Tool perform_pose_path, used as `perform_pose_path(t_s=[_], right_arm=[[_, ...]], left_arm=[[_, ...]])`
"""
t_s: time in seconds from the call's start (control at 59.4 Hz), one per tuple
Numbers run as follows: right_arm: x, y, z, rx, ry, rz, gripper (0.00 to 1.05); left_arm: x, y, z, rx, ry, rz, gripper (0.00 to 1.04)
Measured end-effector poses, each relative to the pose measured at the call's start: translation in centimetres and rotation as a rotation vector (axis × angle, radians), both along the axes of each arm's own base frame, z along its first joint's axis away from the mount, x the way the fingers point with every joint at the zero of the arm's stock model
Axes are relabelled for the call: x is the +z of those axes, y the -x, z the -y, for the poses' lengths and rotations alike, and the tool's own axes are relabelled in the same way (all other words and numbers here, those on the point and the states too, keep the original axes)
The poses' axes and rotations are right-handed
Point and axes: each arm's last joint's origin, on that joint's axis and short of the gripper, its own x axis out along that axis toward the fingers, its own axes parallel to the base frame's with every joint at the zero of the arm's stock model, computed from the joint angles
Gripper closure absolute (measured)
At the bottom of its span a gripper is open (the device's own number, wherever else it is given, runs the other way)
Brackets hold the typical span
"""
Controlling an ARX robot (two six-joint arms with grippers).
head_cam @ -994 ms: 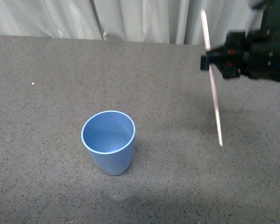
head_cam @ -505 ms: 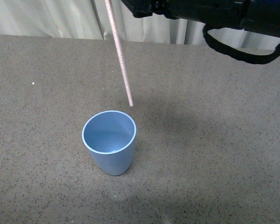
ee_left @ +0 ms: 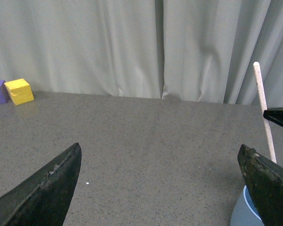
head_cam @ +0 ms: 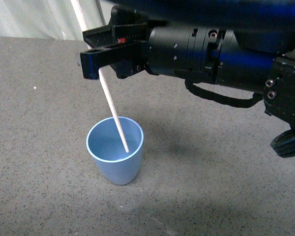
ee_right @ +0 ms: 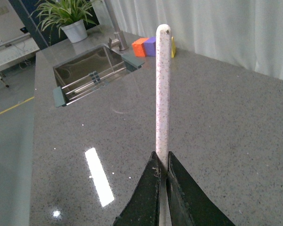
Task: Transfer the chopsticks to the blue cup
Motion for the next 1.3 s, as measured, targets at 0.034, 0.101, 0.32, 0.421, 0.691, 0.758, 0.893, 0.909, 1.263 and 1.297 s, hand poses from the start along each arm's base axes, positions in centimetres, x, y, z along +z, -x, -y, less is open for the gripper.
perform_pose_path(t_s=[0.034, 0.101, 0.32, 0.421, 0.691, 0.758, 0.893, 0.909, 1.263, 1.297], right_arm=[[-0.1, 0.1, 0.0, -0.002, 0.005, -0.002, 1.04], [-0.3, 0.2, 0.1, -0.002, 0.013, -0.002, 1.03], [-0.8, 0.8, 0.6, 0.019, 0.027, -0.041, 0.64], [-0.6, 1.1, 0.9, 0.021, 0.023, -0.038, 0.48], [1.4, 2.2, 3.3, -0.084, -0.006, -0.009, 0.1], [1.7, 2.7, 4.2, -0.125, 0.013, -0.014, 0.1], [1.8, 3.5, 6.7, -0.315, 0.116, -0.059, 0.09], [1.8, 3.6, 7.2, -0.355, 0.133, -0.073, 0.09], [1.3, 8.2, 15.4, -0.793, 0.339, -0.229, 0.09], [1.8, 9.1, 15.9, -0.817, 0.353, -0.205, 0.09]], left_arm=[[0.0, 0.0, 0.0, 0.0, 0.0, 0.0, 0.07], [0.0, 0.0, 0.0, 0.0, 0.0, 0.0, 0.07], [0.0, 0.0, 0.0, 0.0, 0.0, 0.0, 0.07], [0.0, 0.0, 0.0, 0.0, 0.0, 0.0, 0.07], [0.0, 0.0, 0.0, 0.0, 0.0, 0.0, 0.07], [0.0, 0.0, 0.0, 0.0, 0.0, 0.0, 0.07], [0.0, 0.0, 0.0, 0.0, 0.0, 0.0, 0.07], [0.0, 0.0, 0.0, 0.0, 0.0, 0.0, 0.07], [0.0, 0.0, 0.0, 0.0, 0.0, 0.0, 0.07], [0.0, 0.0, 0.0, 0.0, 0.0, 0.0, 0.07]])
